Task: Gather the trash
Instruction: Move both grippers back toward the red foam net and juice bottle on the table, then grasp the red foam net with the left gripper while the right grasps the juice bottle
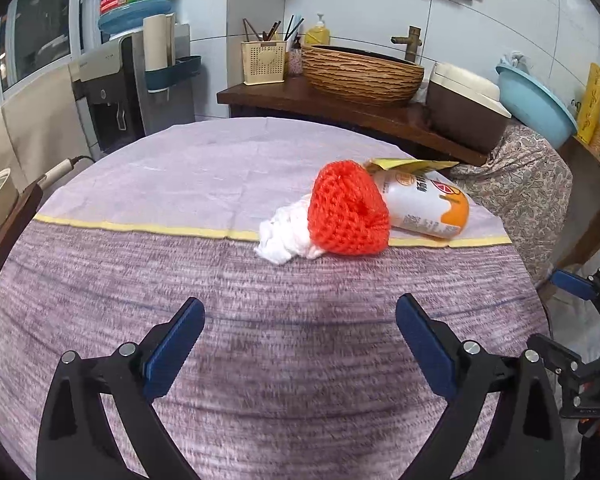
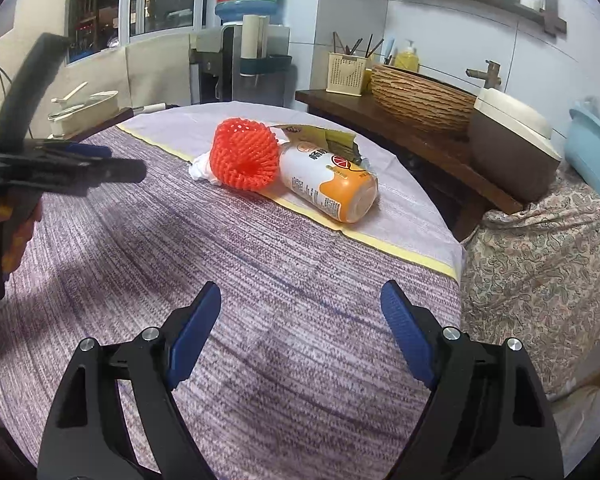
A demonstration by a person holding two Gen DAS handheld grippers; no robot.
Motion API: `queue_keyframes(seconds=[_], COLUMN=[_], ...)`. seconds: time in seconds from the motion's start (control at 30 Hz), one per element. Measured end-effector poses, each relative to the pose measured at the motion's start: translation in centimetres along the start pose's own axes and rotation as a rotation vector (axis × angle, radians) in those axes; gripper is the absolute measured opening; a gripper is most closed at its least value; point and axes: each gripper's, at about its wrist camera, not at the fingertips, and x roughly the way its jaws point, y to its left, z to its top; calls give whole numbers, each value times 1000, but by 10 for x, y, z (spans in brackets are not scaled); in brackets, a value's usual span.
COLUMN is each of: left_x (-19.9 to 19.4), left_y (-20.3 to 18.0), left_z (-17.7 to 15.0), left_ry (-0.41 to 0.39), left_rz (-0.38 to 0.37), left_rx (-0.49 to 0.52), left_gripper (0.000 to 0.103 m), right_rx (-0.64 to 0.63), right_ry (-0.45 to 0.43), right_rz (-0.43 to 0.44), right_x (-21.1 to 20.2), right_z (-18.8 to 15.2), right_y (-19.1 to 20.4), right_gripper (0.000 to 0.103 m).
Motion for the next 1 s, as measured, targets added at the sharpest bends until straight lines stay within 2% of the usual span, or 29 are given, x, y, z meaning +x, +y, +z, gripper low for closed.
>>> queue_keyframes(seconds=[0.13,0.27,0.37,0.43,0.53,0.6,0.63,0.67,0.7,0.87,1.0], left_x=[19,30,40,56,74,77,77,77,77,58,30], left_y=[-5,-5,-7,-12,-15,-14,-12,-9,-7,-2,1], left_z=[12,32,49,56,57,54,51,49,47,37,30], left_ry=[15,3,-17,6,33,44,51,58,67,71,41], left_rz=[-3,-60,-69,-72,-89,-110,-133,-154,-177,-215,-227], left_rx=[33,-2,-10,5,15,9,-6,-21,-42,-55,-34], left_gripper=[89,87,87,87,68,46,40,28,22,19,19], right_rx=[-12,-16,-18,-21,-39,-65,-78,-92,-98,-126,-212], right_ry=[16,30,33,40,45,37,33,31,31,34,34], right_rz=[-7,-8,-11,-10,-9,-6,-8,-13,-17,-28,-33], right_x=[11,23,30,35,41,43,44,46,49,68,86], right_z=[8,16,20,22,25,29,32,35,38,56,69], right_y=[-4,-8,-10,-11,-10,-9,-10,-11,-12,-17,-9], right_gripper=[82,82,82,82,82,82,82,82,82,82,82])
